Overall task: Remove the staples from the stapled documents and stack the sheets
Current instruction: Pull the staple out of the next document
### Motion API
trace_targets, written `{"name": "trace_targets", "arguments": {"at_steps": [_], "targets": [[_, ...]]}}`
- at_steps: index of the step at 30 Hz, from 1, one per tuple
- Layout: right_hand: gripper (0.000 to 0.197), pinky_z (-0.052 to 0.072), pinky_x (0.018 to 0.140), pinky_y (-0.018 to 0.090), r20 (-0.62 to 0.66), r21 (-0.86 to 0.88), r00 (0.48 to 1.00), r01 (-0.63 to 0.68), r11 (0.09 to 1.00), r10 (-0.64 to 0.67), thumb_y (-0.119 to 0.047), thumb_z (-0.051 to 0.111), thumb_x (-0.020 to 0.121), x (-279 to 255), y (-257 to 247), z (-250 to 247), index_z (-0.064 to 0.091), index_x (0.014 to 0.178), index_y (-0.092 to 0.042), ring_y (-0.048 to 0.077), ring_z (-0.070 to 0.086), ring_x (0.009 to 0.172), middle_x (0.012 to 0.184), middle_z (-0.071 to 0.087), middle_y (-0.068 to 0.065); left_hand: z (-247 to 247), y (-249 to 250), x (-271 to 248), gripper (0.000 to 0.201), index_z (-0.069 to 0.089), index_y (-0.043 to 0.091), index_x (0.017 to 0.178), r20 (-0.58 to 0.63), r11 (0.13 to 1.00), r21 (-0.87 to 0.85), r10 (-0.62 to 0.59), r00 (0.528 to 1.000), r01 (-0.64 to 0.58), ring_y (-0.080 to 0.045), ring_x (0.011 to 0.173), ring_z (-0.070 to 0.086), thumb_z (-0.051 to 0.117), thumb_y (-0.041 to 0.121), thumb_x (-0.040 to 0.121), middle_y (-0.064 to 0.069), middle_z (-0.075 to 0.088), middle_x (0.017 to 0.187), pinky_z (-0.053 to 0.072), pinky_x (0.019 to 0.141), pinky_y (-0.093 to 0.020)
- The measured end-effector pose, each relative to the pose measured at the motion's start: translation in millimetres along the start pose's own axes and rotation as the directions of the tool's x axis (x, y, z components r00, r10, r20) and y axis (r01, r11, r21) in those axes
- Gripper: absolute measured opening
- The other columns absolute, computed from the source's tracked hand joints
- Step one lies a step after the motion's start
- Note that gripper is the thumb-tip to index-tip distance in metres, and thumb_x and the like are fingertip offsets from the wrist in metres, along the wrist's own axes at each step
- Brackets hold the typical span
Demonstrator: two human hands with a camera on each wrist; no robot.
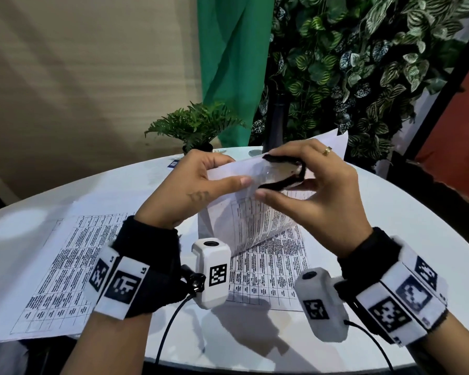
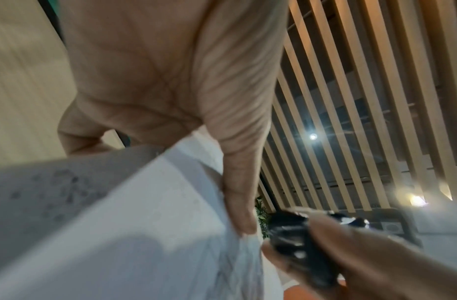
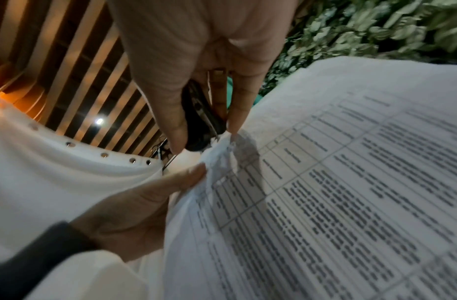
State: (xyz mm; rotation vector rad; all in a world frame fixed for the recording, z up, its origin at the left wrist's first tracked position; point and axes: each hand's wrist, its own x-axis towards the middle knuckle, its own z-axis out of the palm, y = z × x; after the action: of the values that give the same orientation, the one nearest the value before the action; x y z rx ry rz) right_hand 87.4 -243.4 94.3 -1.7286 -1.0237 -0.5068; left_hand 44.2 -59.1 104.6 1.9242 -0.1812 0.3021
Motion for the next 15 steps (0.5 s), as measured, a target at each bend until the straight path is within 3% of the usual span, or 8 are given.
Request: {"name": "trace_targets", "arguments": {"at_steps": [2,5,8,12,15], "targets": [[0.031,0.052,0.059,0.017,-0.034,0.171,0.987,-0.146,0.974,0.154,-0.022,0.076,0.072,-3.2,-0.8,-0.3,0.057,0.096,-0.015,0.005,0.061,0.080,0.094,0.061,0.003,-0.9,0.5,-2.1,0.034,0.069,-0.003,0.088,-0.005,1.000,0.000,-0.020,1.000,0.020,-0.027,0.076,0.064,0.072,0.028,0.074,-0.023,0.069,0.090,0.051,0.075,-0.045],[0.013,0.046,0.051,0.023,-0.038,0.379,0.918,-0.352,0.856,0.395,-0.017,0.061,0.072,-8.8,-0.6,9.7,0.052,0.080,-0.014,0.018,0.057,0.069,0.080,0.060,0.013,0.5,-0.3,-4.8,0.026,0.069,-0.003,0.088,-0.007,0.999,0.009,-0.050,0.999,0.050,-0.020,0.075,0.064,0.069,0.022,0.080,-0.020,0.070,0.088,0.049,0.072,-0.032],[0.014,0.037,0.045,0.015,0.028,0.358,0.854,-0.494,0.793,0.519,-0.024,0.058,0.078,-12.0,-4.4,24.7,0.051,0.070,-0.015,0.018,0.053,0.063,0.067,0.054,0.003,4.1,1.4,-7.1,0.008,0.071,0.007,0.085,-0.023,0.998,0.031,-0.059,0.998,0.059,-0.012,0.072,0.065,0.067,0.013,0.084,-0.004,0.071,0.080,0.052,0.068,-0.027],[0.024,0.033,0.042,0.014,0.096,0.368,0.785,-0.600,0.711,0.612,-0.019,0.060,0.088,-9.3,-10.4,33.8,0.059,0.064,-0.017,0.010,0.053,0.055,0.062,0.057,-0.001,9.2,1.4,-9.6,0.018,0.071,0.006,0.082,-0.078,0.998,0.064,-0.012,0.997,0.017,-0.027,0.077,0.068,0.073,0.023,0.080,-0.013,0.071,0.084,0.054,0.076,-0.044],[0.019,0.030,0.041,0.017,0.162,0.443,0.699,-0.682,0.581,0.697,-0.017,0.057,0.088,-6.0,-11.9,32.2,0.058,0.068,-0.017,0.009,0.052,0.054,0.063,0.057,-0.002,16.0,0.8,-13.4,0.008,0.071,0.009,0.079,-0.133,0.999,0.042,0.016,0.991,-0.011,-0.016,0.076,0.066,0.071,0.017,0.083,-0.006,0.072,0.080,0.052,0.076,-0.037]]}}
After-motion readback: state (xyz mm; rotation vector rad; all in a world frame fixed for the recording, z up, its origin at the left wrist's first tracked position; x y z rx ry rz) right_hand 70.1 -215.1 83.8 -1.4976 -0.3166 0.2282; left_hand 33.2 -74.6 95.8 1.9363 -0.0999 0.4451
